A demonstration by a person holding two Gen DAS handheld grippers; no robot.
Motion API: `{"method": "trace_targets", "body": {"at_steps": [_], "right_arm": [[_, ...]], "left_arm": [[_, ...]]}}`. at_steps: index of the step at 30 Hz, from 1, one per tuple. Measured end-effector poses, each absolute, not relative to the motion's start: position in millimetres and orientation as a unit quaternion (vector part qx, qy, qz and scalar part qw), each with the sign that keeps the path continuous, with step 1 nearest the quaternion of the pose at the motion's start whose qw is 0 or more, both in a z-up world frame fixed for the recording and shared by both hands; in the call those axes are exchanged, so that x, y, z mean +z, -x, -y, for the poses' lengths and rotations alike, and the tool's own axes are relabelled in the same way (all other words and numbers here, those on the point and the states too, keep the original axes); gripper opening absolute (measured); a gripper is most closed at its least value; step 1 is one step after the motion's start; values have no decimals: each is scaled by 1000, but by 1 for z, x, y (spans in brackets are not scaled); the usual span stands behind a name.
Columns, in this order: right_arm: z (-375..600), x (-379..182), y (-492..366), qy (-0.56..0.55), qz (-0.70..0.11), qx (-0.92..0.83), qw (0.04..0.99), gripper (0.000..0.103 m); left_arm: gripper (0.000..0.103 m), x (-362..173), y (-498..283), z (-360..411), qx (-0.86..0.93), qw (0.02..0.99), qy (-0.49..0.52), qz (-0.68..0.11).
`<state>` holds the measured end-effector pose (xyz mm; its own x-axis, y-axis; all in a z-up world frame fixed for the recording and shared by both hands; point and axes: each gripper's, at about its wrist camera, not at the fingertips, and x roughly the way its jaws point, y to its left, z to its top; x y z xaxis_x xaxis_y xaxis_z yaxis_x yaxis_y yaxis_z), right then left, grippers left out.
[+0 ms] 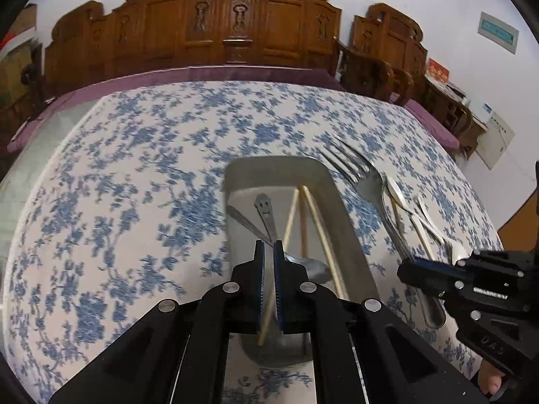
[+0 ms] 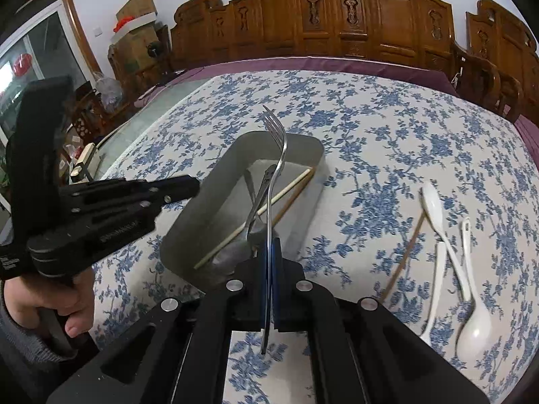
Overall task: Organize utensils
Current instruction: 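Lower the spoon into the tray and open the left tool while the right tool releases the fork there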
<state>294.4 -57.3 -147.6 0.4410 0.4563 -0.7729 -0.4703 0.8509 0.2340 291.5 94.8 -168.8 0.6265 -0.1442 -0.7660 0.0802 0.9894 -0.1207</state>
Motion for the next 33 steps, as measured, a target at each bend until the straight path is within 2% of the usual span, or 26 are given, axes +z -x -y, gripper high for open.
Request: {"method": "trace_targets", "body": {"at_steps": [13,33], "right_arm": [[11,-170,-313,19,-478,277,833,3],[0,-203,-327,21,-504,261,823,4]], "left_arm": [[4,-160,-293,-127,-28,907,50,-418],[4,-158,-292,-127,-29,909,51,-413]]}}
